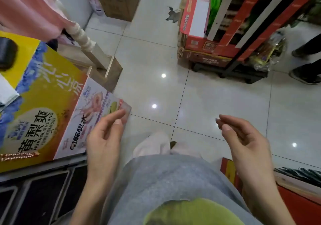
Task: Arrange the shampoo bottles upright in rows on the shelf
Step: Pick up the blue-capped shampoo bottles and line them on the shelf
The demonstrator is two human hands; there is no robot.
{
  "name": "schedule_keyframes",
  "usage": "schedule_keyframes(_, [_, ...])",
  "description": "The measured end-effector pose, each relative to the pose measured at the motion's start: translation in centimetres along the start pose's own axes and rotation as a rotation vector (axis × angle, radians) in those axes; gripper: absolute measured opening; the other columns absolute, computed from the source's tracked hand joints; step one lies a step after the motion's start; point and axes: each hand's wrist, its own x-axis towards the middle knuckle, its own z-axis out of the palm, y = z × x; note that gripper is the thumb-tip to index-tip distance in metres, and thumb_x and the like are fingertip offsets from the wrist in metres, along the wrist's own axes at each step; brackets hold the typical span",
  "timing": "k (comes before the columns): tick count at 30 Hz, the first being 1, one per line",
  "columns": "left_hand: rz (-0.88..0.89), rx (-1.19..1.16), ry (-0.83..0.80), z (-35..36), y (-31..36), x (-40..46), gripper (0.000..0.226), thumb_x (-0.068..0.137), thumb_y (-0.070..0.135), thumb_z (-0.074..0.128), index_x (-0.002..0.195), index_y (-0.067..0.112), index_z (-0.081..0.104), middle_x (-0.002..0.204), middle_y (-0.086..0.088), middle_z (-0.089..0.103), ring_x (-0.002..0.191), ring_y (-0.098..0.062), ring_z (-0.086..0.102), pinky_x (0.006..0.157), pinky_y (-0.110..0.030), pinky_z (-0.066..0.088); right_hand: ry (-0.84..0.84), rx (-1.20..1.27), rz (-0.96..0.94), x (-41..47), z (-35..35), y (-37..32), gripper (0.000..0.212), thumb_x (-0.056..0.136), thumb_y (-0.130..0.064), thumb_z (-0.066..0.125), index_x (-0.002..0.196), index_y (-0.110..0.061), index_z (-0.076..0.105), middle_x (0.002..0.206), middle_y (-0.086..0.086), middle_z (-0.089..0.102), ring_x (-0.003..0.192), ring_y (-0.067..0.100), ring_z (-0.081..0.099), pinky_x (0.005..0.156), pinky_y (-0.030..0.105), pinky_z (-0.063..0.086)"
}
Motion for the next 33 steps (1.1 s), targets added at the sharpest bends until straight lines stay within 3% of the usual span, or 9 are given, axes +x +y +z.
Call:
schedule_keyframes(3, [-0.016,-0.019,-0.009,0.8,0.4,1.5,0.025,0.095,0.010,0.052,0.111,0.021,0.067,0.109,0.015,0.069,0.102,0.001,0.063,0.081,-0.010,0.049,-0.055,-0.018,-0.026,2.6,0.6,-1.2,0.022,0.093,-0.012,0.055,0.105,-0.026,0.068,0.097,-0.018,0.072,0.096,-0.010,0.063,0.078,0.000,0.045])
schedule_keyframes(6, [-0.047,-0.022,-0.060,1.6,0.9,3.3,0.026,0.093,0.009,0.054,0.111,0.022,0.067,0.108,0.016,0.069,0.101,0.006,0.062,0.078,-0.003,0.045,-0.085,-0.014,-0.044,5.0,1.8,-2.5,0.022,0.093,-0.013,0.056,0.106,-0.026,0.068,0.099,-0.016,0.072,0.096,-0.009,0.063,0.080,0.002,0.045])
schedule_keyframes(22, [0.034,-0.083,-0.109,2.1,7.2,28.2,0.025,0.094,0.011,0.055,0.112,0.023,0.067,0.111,0.014,0.068,0.106,-0.004,0.063,0.088,-0.016,0.050,-0.065,-0.012,-0.084,21.6,13.9,-12.7,0.025,0.092,-0.011,0.056,0.102,-0.030,0.068,0.099,-0.018,0.072,0.100,-0.003,0.065,0.081,0.005,0.047])
schedule_keyframes(30, [0.049,-0.090,-0.075,4.6,10.6,39.0,0.024,0.094,0.004,0.052,0.111,0.012,0.066,0.107,0.007,0.070,0.099,0.002,0.064,0.079,-0.008,0.045,-0.078,-0.077,0.009,28.8,16.0,-15.2,0.024,0.092,-0.011,0.057,0.103,-0.028,0.069,0.100,-0.019,0.071,0.099,-0.005,0.064,0.081,0.003,0.046])
schedule_keyframes(33, [0.035,-0.120,-0.065,6.7,11.8,43.2,0.024,0.094,0.005,0.052,0.111,0.014,0.067,0.107,0.006,0.070,0.100,-0.003,0.065,0.081,-0.011,0.047,-0.073,-0.090,0.011,33.3,16.8,-16.4,0.024,0.091,-0.011,0.057,0.098,-0.030,0.069,0.099,-0.019,0.072,0.099,-0.004,0.064,0.082,0.005,0.047])
